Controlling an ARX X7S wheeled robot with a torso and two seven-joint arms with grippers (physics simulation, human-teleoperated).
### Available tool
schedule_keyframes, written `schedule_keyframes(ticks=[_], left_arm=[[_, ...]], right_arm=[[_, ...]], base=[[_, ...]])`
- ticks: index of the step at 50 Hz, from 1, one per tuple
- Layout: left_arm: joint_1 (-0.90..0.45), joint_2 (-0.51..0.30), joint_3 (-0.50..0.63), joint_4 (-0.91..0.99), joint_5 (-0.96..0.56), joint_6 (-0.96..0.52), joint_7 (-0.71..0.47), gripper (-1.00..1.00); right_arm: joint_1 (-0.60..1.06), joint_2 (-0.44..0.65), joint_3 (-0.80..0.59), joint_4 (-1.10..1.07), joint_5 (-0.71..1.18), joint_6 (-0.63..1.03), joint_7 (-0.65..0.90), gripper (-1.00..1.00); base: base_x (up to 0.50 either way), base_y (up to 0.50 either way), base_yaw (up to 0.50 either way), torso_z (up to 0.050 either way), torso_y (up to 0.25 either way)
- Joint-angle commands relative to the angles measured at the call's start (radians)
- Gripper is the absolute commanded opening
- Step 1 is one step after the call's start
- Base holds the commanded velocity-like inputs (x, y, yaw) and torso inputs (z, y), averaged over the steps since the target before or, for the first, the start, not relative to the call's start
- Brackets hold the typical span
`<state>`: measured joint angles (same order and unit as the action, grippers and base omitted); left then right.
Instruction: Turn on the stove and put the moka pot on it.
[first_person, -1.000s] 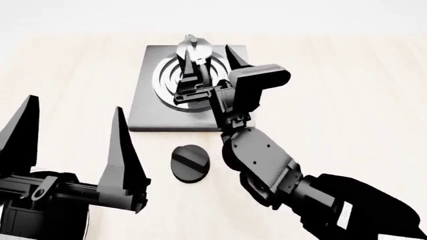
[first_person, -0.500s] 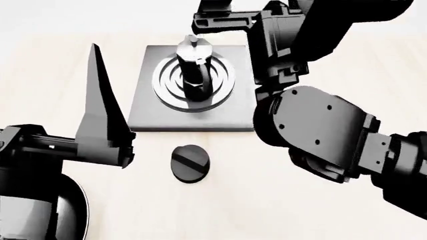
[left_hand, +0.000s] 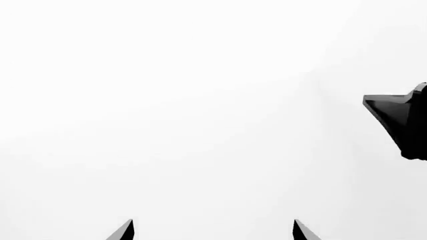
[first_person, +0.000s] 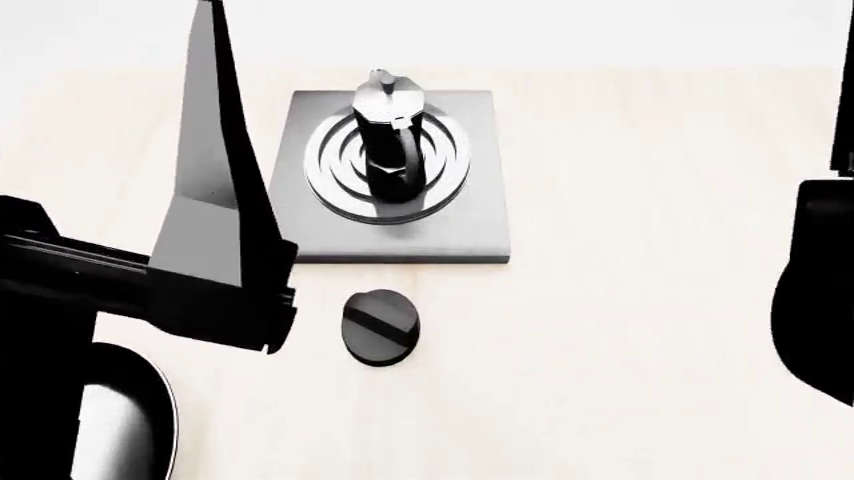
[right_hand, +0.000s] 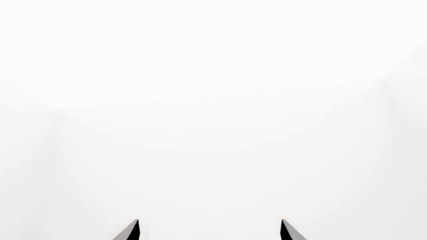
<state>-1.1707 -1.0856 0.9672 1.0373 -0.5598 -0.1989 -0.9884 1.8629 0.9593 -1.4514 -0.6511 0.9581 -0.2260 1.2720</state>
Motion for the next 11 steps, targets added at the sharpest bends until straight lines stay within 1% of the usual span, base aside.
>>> schedule_keyframes(ticks=[1, 3, 4, 5, 7, 9, 10, 11], left_arm=[[-0.771, -0.123, 0.843, 0.010, -0.065, 0.179, -0.306, 1.00], [-1.000, -0.079, 1.114, 0.010, -0.053, 0.238, -0.397, 1.00], [-1.111, -0.042, 1.253, 0.010, -0.045, 0.272, -0.455, 1.00], [-1.183, -0.001, 1.356, 0.010, -0.032, 0.295, -0.506, 1.00], [-1.185, 0.007, 1.367, 0.010, -0.024, 0.294, -0.516, 1.00], [-1.185, -0.010, 1.368, 0.010, -0.011, 0.298, -0.505, 1.00], [-1.185, -0.017, 1.367, 0.010, -0.009, 0.300, -0.500, 1.00], [-1.185, -0.033, 1.361, 0.010, -0.004, 0.301, -0.488, 1.00]], right_arm=[[0.078, 0.221, 0.016, -0.264, 0.025, 0.106, 0.073, 1.00], [0.094, 0.277, 0.022, -0.320, 0.029, 0.126, 0.076, 1.00], [0.093, 0.289, 0.022, -0.329, 0.031, 0.127, 0.074, 1.00], [0.086, 0.321, 0.019, -0.347, 0.028, 0.118, 0.071, 1.00], [0.088, 0.347, 0.019, -0.366, 0.034, 0.124, 0.066, 1.00], [0.109, 0.403, 0.005, -0.395, 0.039, 0.112, 0.056, 1.00], [0.133, 0.417, -0.024, -0.396, 0.036, 0.098, 0.050, 1.00], [0.188, 0.449, -0.089, -0.396, 0.013, 0.089, 0.032, 1.00]], base=[[0.00, 0.00, 0.00, 0.000, 0.000], [0.00, 0.00, 0.00, 0.000, 0.000], [0.00, 0.00, 0.00, 0.000, 0.000], [0.00, 0.00, 0.00, 0.000, 0.000], [0.00, 0.00, 0.00, 0.000, 0.000], [0.00, 0.00, 0.00, 0.000, 0.000], [0.00, 0.00, 0.00, 0.000, 0.000], [0.00, 0.00, 0.00, 0.000, 0.000]])
